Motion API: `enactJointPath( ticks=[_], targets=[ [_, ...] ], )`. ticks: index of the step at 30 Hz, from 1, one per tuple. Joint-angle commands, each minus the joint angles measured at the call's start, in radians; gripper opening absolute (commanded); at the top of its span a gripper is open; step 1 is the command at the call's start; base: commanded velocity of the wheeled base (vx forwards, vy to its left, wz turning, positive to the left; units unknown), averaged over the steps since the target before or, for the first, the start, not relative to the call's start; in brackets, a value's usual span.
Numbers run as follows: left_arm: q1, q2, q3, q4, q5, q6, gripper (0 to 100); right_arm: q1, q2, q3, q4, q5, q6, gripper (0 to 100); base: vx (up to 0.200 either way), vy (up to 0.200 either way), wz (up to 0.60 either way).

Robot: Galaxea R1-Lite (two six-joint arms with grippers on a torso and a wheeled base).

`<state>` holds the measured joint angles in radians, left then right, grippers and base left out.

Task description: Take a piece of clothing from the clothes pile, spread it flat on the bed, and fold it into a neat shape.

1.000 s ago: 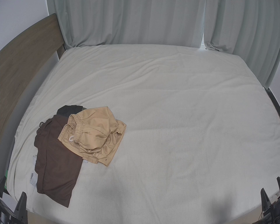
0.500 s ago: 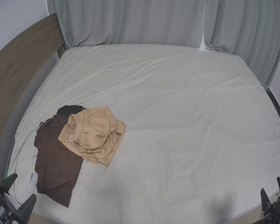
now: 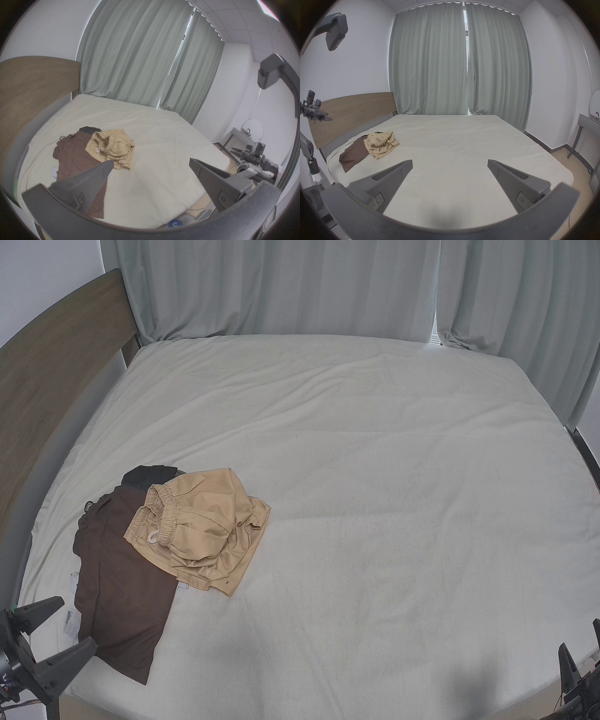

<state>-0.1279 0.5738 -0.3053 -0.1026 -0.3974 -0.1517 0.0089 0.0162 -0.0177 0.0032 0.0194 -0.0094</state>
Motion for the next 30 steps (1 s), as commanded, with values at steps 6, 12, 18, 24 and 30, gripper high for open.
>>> enactJointPath(
  ticks=[6, 12, 18, 24, 30],
  targets=[
    [0.005, 0.189, -0.029, -0.140, -0.164, -0.112, 100, 0.000, -0.016, 0.018, 0.000, 0.001, -0.001, 100, 0.000, 0.000, 0.00],
    [0.034, 0.311, -0.031, -0.244, -0.193, -0.118, 100, 0.000, -0.016, 0.018, 0.000, 0.001, 0.000, 100, 0.000, 0.000, 0.00],
    [0.083, 0.457, -0.018, -0.402, -0.235, -0.118, 100, 0.000, -0.016, 0.016, 0.000, 0.001, -0.001, 100, 0.000, 0.000, 0.00],
    [0.154, 0.525, -0.041, -0.433, -0.343, -0.117, 100, 0.000, -0.016, 0.016, 0.000, 0.001, -0.001, 100, 0.000, 0.000, 0.00],
    [0.226, 0.590, -0.054, -0.482, -0.471, -0.114, 100, 0.000, -0.016, 0.018, 0.000, 0.001, -0.001, 100, 0.000, 0.000, 0.00]
  ],
)
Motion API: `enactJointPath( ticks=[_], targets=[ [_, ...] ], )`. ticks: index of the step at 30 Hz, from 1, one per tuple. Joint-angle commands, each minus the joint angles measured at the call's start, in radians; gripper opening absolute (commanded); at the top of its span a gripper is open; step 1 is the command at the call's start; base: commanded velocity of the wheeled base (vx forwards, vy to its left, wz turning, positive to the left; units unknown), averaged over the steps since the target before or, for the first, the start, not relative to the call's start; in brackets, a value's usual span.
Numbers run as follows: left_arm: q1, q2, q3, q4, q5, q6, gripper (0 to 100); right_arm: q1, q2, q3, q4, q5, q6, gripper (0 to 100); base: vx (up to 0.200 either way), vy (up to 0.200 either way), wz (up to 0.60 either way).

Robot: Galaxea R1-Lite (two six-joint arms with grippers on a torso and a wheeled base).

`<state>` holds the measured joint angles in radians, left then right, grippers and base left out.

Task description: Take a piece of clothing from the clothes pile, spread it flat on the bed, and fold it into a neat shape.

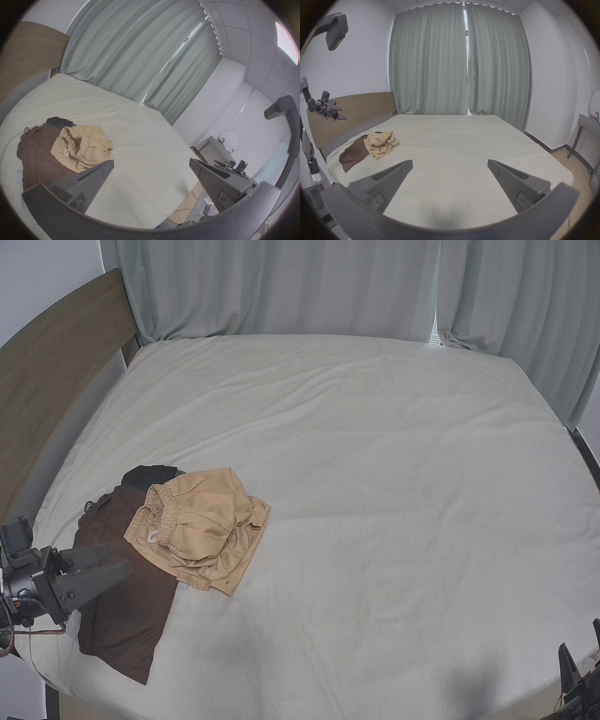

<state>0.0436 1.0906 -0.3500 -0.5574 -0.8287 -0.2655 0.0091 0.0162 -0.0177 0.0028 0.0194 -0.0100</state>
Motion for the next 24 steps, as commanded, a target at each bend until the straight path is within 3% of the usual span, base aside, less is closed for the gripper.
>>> enactJointPath(
  ticks=[1, 24],
  targets=[
    [0.067, 0.091, -0.010, -0.045, -0.061, 0.000, 100, 0.000, -0.016, 0.018, 0.000, 0.001, -0.001, 100, 0.000, 0.000, 0.00],
    [0.076, 0.405, -0.196, -0.105, -0.035, -0.001, 100, 0.000, -0.016, 0.018, 0.000, 0.001, -0.002, 100, 0.000, 0.000, 0.00]
  ],
)
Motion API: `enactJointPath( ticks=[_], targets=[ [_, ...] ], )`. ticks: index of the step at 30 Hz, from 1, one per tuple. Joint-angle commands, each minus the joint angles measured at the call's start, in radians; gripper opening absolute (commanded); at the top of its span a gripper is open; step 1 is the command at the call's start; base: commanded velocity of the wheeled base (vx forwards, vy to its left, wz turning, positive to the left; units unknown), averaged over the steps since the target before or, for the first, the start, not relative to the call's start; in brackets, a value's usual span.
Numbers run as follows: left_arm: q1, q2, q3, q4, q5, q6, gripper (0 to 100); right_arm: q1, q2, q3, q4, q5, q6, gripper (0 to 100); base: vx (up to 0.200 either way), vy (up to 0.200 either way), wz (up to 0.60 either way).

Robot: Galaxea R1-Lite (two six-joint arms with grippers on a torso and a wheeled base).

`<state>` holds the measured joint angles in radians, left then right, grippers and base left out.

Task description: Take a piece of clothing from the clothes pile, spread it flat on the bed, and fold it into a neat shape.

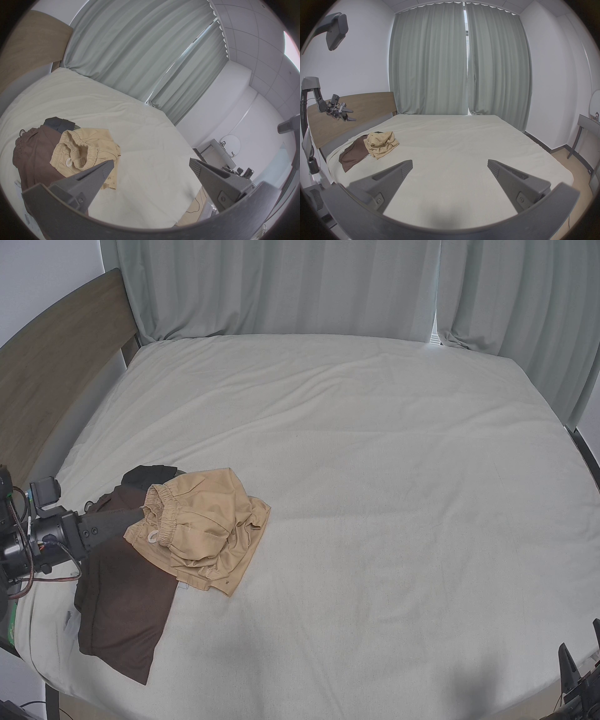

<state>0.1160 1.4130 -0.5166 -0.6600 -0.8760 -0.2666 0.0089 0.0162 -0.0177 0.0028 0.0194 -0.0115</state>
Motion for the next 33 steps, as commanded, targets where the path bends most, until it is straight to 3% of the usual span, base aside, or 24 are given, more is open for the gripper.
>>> enactJointPath(
  ticks=[1, 24, 33],
  targets=[
    [0.004, 0.083, -0.030, -0.003, 0.012, 0.000, 100, 0.000, -0.016, 0.018, 0.000, 0.001, -0.001, 100, 0.000, 0.000, 0.00],
    [0.016, 0.432, -0.102, -0.245, 0.018, -0.003, 100, 0.000, -0.016, 0.018, 0.000, 0.001, 0.001, 100, 0.000, 0.000, 0.00],
    [0.045, 0.494, -0.141, -0.262, 0.009, -0.005, 100, 0.000, -0.016, 0.018, 0.000, 0.001, 0.002, 100, 0.000, 0.000, 0.00]
  ],
)
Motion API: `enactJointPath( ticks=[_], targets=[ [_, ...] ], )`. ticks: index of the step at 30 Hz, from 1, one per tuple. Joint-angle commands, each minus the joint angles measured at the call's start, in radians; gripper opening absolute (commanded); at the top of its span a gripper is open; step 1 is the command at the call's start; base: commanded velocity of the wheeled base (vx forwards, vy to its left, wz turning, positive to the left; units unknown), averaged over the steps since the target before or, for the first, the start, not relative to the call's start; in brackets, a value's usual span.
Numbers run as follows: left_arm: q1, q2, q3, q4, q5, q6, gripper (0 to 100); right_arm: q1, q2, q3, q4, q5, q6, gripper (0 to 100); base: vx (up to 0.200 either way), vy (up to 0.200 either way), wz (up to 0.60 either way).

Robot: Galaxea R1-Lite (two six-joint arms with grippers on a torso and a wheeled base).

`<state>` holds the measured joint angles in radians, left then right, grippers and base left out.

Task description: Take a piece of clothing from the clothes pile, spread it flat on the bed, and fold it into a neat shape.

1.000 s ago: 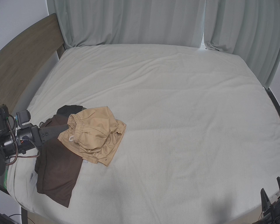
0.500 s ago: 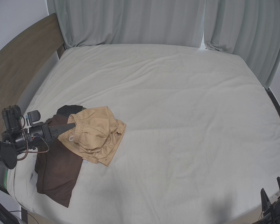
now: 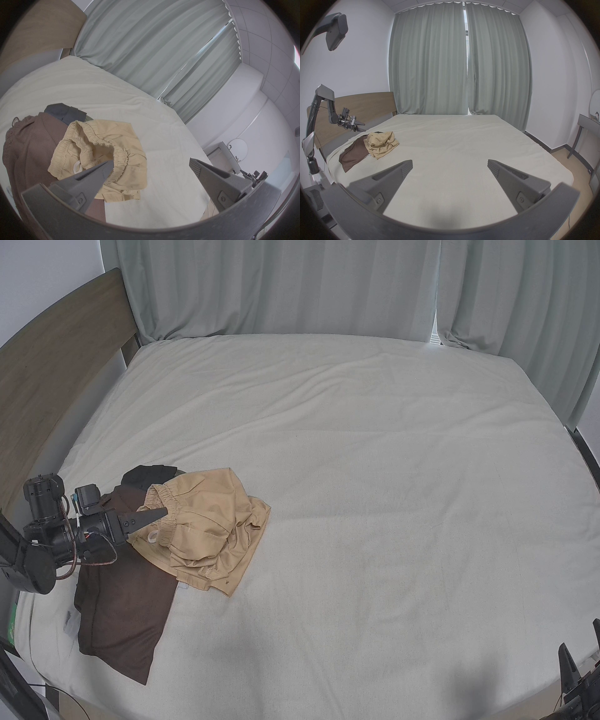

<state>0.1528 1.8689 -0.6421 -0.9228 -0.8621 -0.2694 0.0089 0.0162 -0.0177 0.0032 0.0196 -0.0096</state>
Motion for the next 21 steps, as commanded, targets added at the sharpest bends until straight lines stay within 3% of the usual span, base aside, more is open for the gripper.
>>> enactJointPath(
  ticks=[1, 21],
  targets=[
    [0.011, 0.041, -0.017, 0.001, -0.006, -0.002, 100, 0.000, -0.016, 0.018, 0.000, 0.000, 0.000, 100, 0.000, 0.000, 0.00],
    [0.005, 0.200, -0.080, -0.097, -0.035, 0.004, 100, 0.000, -0.016, 0.018, 0.000, -0.001, 0.000, 100, 0.000, 0.000, 0.00]
  ],
)
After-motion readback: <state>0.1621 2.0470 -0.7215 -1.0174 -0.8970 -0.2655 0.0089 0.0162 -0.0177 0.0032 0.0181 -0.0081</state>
